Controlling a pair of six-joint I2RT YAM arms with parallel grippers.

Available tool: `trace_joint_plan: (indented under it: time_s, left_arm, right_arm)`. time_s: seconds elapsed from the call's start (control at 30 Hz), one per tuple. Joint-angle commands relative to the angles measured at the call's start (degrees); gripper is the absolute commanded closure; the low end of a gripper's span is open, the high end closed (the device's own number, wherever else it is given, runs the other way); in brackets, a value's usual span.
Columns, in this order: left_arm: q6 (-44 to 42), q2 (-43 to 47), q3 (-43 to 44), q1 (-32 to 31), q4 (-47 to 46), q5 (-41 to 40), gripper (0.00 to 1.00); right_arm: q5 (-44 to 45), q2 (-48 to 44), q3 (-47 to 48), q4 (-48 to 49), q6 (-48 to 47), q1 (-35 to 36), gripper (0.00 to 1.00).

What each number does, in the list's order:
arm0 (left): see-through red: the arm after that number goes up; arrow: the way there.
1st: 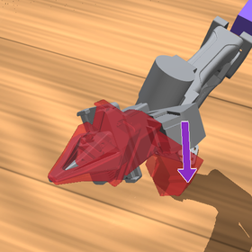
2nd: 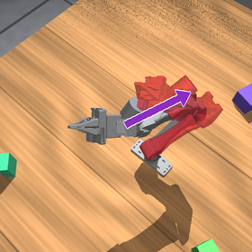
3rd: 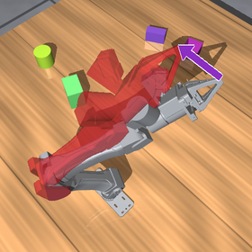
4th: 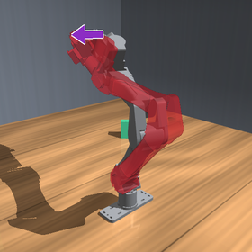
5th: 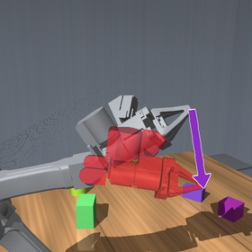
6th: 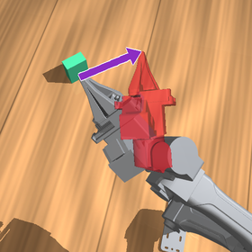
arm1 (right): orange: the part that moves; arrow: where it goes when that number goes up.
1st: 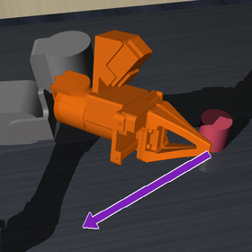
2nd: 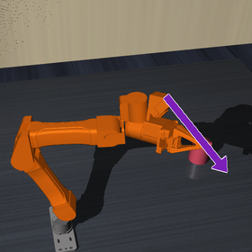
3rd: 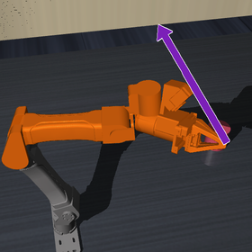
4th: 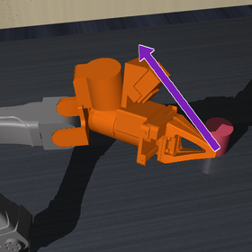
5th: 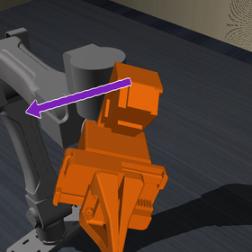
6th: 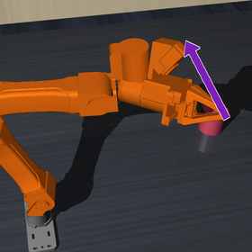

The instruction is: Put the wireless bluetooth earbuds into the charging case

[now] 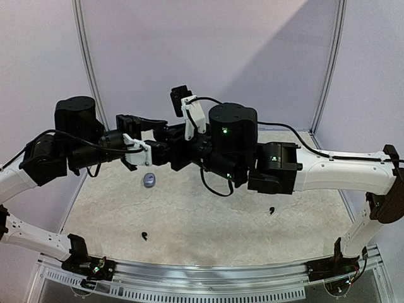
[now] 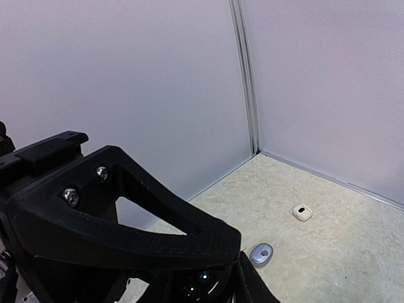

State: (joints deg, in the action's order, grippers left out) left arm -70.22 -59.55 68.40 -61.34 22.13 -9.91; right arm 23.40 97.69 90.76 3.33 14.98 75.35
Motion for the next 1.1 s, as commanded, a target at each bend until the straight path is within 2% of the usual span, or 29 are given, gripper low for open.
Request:
trace_joint_plan:
  time_s: [0.0, 0.1, 0.17, 0.3, 0.37, 0.5, 0.6, 0.67, 0.73, 0.8, 0.87, 1.07]
  left_arm:
    - [1.08, 1.52, -1.17, -0.89, -3.05, 0.43, 0.78]
    - [2.4, 1.84, -1.5, -0.85, -3.35, 0.75, 0.47]
    - [3.85, 2.14, -1.73, -0.8, -2.9, 1.21, 0.31]
    - [9.9, 3.47, -1.91, -0.67, -0.38, 4.24, 0.08]
    - [14.81, 4.04, -1.7, -0.47, 1.55, 5.63, 0.01]
    - [27.62, 5.29, -0.63, 1.81, 5.17, 11.57, 0.01]
    - [40.81, 6.06, 0.75, 6.84, 8.98, 24.7, 0.01]
    - [52.29, 7.01, -0.09, 10.55, 7.7, 36.94, 0.03]
    - [59.43, 7.81, -2.3, 13.31, 4.06, 43.06, 0.09]
    - [62.17, 7.97, -3.29, 14.18, 0.77, 44.58, 0.24]
    - [61.42, 7.41, -3.44, 14.32, -1.68, 47.86, 0.33]
    - [70.69, 4.68, -6.04, 14.32, -15.9, 55.79, 0.36]
  right_arm:
    - [1.91, -0.1, 0.91, -3.03, 0.31, -0.23, 1.0]
    - [0.17, -0.99, 0.47, -3.33, -0.86, -0.26, 1.0]
    - [-0.74, -1.95, -0.41, -3.1, -1.64, -0.29, 1.0]
    - [-3.51, -4.69, -3.3, -1.06, -1.34, -1.32, 1.0]
    - [-6.3, -6.01, -4.6, -0.39, -0.81, -2.13, 1.0]
    - [-18.67, -9.17, -6.7, -0.46, -1.24, -5.25, 1.0]
    - [-30.26, -12.42, -10.37, 1.37, -3.48, -6.74, 1.0]
    - [-36.02, -14.51, -12.1, 3.32, -7.52, -6.73, 1.0]
    - [-40.96, -16.16, -12.48, 4.51, -10.42, -6.75, 1.0]
    - [-45.63, -16.85, -11.9, 4.57, -12.28, -6.76, 1.0]
    - [-48.03, -16.58, -10.59, 3.61, -13.42, -6.77, 1.0]
    - [-49.76, -13.51, -7.28, 4.09, -16.9, -6.75, 1.0]
